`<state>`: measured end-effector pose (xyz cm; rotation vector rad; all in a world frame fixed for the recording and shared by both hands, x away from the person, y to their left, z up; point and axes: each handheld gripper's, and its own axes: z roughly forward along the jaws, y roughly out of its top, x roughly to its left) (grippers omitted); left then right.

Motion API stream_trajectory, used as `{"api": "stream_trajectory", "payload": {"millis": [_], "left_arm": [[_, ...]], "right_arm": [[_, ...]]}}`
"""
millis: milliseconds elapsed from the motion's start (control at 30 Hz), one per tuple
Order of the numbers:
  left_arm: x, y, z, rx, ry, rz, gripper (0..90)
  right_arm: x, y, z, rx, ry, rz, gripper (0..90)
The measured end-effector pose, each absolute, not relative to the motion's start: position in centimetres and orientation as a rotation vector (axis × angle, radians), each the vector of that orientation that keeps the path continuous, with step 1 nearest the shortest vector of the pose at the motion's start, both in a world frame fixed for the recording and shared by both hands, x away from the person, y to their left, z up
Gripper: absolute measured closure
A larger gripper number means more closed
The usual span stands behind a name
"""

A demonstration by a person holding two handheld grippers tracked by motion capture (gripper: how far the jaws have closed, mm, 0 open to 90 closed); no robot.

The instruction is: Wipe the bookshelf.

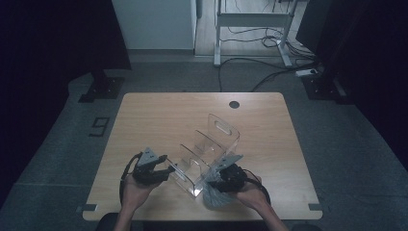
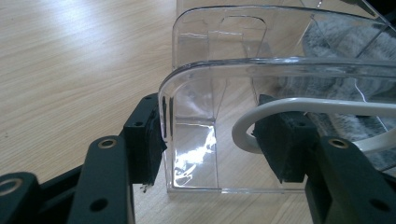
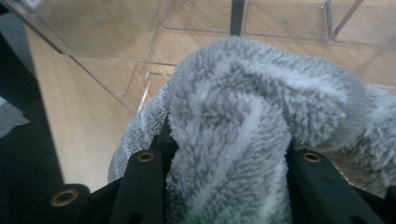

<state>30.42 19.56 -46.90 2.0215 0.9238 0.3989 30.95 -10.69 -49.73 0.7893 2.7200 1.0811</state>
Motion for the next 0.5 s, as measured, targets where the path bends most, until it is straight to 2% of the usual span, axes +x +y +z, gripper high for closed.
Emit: {"api": "stream_trajectory", "payload": {"millis": [500], "left_arm": [[30.5,19.6,-47.0,2.006,0.937,0.402,43.7]], "right_arm": [[32.0,-9.6,-52.4,0.83,2.745,0.943,60.6]]}}
